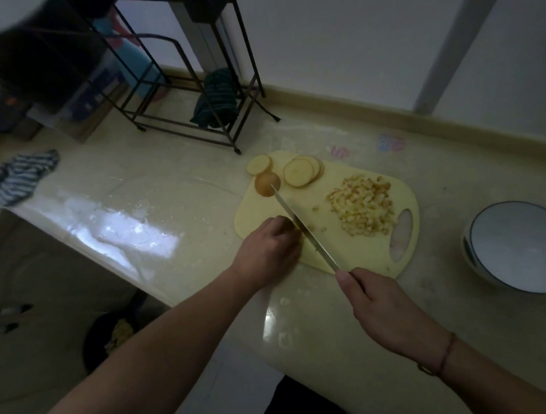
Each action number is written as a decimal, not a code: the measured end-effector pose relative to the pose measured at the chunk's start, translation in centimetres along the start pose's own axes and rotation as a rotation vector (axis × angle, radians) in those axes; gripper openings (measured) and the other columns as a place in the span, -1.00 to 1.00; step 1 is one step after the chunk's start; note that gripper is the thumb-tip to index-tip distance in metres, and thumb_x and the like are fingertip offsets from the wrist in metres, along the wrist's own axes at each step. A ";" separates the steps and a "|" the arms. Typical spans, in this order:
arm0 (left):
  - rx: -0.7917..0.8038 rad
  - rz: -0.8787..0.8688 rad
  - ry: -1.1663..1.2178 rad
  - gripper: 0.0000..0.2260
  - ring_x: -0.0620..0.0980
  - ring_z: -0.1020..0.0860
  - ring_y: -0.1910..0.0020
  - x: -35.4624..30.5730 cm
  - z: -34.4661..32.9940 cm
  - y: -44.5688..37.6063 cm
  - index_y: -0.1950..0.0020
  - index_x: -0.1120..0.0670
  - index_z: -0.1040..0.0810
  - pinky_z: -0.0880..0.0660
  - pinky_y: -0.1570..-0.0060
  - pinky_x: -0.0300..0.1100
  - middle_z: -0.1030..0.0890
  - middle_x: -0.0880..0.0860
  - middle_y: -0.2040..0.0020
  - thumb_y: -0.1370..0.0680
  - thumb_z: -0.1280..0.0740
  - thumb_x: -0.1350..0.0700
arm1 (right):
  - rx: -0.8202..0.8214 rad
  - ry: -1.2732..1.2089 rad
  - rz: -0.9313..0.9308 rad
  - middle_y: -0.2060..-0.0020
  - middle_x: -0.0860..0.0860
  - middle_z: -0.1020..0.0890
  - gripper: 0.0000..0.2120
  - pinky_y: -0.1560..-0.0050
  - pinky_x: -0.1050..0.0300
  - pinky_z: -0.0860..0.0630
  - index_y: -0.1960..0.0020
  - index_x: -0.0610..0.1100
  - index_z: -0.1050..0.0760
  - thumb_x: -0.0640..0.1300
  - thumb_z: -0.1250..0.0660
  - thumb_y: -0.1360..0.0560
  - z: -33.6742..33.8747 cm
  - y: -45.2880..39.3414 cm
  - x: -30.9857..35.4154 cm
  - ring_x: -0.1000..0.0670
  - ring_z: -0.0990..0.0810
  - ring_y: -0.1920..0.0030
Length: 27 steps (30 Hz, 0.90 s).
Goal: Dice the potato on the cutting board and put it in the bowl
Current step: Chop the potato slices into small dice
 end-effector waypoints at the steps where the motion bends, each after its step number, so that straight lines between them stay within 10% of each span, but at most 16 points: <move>1: 0.000 0.007 0.001 -0.76 0.20 -0.60 0.14 0.0 -0.1 -0.1 0.00 0.24 -0.68 -0.59 0.25 0.02 -0.59 0.22 0.05 -0.57 -0.31 0.09 | -0.002 0.003 0.002 0.41 -0.03 -0.52 -0.55 0.18 0.08 -0.42 0.29 -0.15 -0.37 0.16 -0.09 -0.60 0.0 0.0 0.0 0.04 -0.51 0.34; 17: -0.018 0.001 0.022 -0.76 0.20 -0.55 0.23 -0.4 0.1 -0.3 0.13 0.24 -0.66 -0.54 0.31 -0.02 -0.56 0.19 0.18 -0.56 -0.28 0.12 | -0.005 0.004 0.054 0.45 0.00 -0.47 -0.60 0.28 0.30 -0.37 0.31 -0.08 -0.35 0.12 -0.10 -0.60 0.0 1.6 -1.1 0.12 -0.48 0.31; 27: -0.028 -0.014 0.020 -0.81 0.18 -0.54 0.24 -0.3 0.0 -0.4 0.14 0.22 -0.66 -0.47 0.25 -0.06 -0.56 0.15 0.20 -0.53 -0.32 0.15 | 0.059 0.096 0.034 0.35 0.01 -0.52 -0.59 0.22 0.10 -0.34 0.28 -0.08 -0.37 0.11 -0.03 -0.64 -1.2 -1.2 -0.4 0.08 -0.49 0.29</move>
Point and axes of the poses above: each hand's wrist, its own y-axis away from the middle knuckle, its own z-axis out of the back of the hand, x = y × z, the point moved 8 cm from there along -y, towards the middle knuckle
